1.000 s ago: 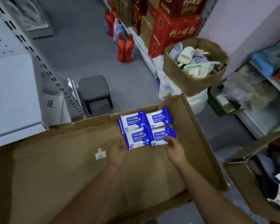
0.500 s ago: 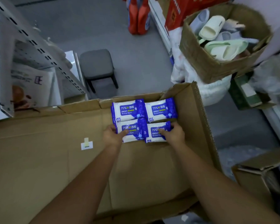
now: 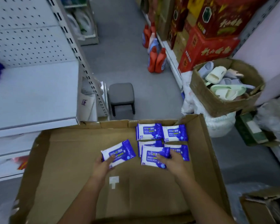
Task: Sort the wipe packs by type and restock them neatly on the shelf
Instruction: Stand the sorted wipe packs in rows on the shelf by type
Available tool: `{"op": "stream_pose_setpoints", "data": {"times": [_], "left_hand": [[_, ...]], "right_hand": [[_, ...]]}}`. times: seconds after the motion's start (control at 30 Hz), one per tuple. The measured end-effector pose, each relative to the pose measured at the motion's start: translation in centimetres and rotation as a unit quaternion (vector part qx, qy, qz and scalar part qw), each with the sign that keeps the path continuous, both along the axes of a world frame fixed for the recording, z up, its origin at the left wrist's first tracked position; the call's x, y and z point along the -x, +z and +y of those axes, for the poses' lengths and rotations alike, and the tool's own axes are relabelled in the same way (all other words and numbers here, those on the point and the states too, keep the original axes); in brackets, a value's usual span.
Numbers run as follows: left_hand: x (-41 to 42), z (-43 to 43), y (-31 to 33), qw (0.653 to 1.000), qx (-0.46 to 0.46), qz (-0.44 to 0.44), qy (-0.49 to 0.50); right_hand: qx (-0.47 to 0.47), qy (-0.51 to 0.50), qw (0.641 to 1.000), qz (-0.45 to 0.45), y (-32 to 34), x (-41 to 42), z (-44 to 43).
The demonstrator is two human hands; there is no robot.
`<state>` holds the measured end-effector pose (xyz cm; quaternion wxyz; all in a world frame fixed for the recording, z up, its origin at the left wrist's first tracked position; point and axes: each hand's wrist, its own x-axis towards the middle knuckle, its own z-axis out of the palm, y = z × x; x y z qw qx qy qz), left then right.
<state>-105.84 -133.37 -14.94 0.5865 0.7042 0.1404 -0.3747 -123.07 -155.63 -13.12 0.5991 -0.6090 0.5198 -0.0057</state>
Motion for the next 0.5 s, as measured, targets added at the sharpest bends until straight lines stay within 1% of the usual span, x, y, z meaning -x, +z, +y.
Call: {"op": "stream_pose_setpoints", "data": {"times": [0.07,0.13,0.27,0.37,0.5], "left_hand": [[-0.7,3.4,2.4,0.999,0.017,-0.028,0.003],[-1.5,7.5,5.1,0.996,0.031,-0.082,0.008],[-3.4,18.3,9.3,0.986,0.055,-0.154,0.025],[-4.9,27.1,11.0,0.982,0.031,-0.183,0.045],[-7.1,36.1,13.7,0.980,0.053,-0.178,0.076]], "right_hand": [[0.001,0.015,1.000,-0.028,1.9,-1.8,2.6],[-0.006,0.023,0.998,-0.053,3.7,-3.9,6.1],[-0.022,0.065,0.994,-0.090,6.7,-8.3,15.3],[-0.036,0.075,0.990,-0.110,8.8,-10.8,22.9],[-0.069,0.110,0.983,-0.133,11.2,-13.4,30.9]]}}
